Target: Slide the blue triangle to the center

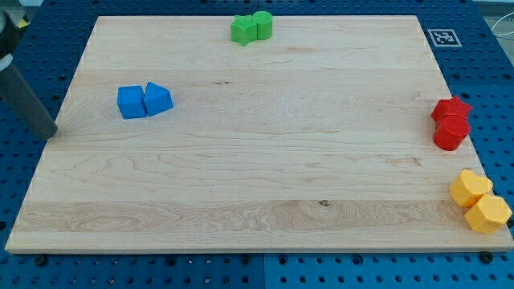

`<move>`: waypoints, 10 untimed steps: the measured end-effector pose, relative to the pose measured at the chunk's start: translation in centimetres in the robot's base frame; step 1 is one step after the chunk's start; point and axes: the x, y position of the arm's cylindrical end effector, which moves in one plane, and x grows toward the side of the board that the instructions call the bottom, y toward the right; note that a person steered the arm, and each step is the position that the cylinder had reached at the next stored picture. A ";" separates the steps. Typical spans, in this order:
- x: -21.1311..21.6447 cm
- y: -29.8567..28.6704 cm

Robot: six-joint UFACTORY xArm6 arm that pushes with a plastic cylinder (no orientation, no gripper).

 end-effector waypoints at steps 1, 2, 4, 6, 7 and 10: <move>-3.8 0.0; -7.7 0.5; -8.3 7.1; -6.4 6.9; -6.4 9.7; -4.9 20.0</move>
